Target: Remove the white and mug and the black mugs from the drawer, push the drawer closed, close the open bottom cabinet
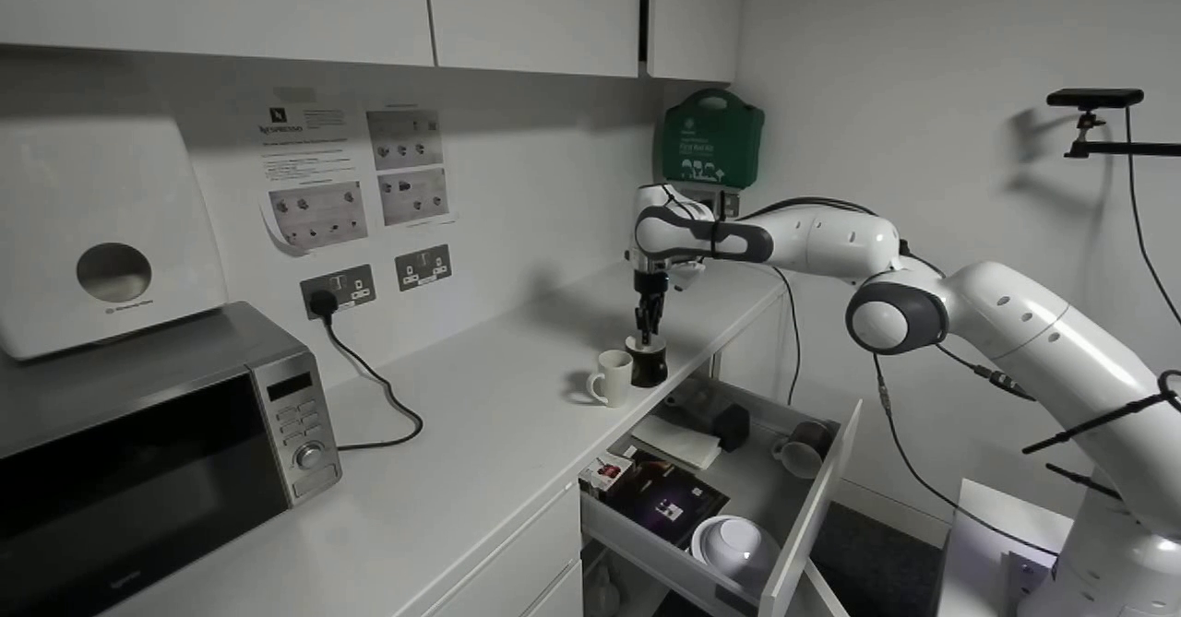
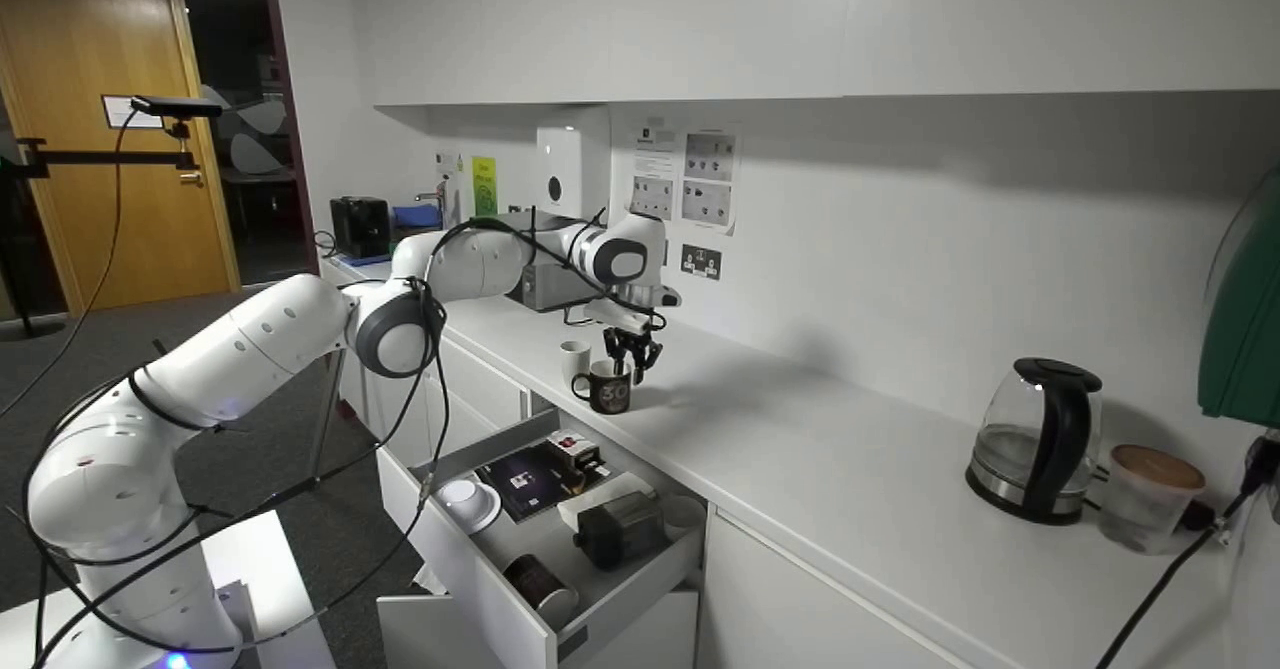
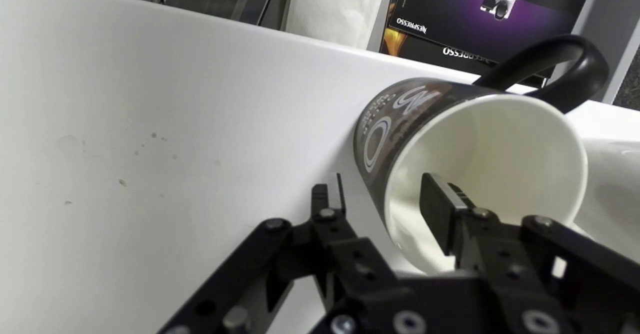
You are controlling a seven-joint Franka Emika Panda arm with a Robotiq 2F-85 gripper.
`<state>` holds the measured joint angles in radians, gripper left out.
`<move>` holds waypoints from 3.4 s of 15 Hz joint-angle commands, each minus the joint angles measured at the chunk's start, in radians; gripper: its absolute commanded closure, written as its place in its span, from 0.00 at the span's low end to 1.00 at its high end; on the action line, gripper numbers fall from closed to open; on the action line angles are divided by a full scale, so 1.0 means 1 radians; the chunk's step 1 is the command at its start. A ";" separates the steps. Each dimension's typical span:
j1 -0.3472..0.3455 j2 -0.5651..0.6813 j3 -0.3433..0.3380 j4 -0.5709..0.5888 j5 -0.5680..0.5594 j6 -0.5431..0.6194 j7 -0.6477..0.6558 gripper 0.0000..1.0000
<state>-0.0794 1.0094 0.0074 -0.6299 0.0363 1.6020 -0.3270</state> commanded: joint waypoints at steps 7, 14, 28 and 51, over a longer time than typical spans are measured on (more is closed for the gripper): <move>-0.029 -0.016 0.014 0.002 0.053 -0.035 0.034 0.00; -0.015 -0.056 0.006 -0.102 0.079 0.000 0.129 0.00; -0.014 -0.307 0.006 -0.521 0.143 0.219 0.206 0.00; -0.042 -0.986 -0.054 -1.480 0.229 0.569 0.196 0.00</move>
<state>-0.1251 0.1618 -0.0328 -1.9151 0.2469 2.1052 -0.1280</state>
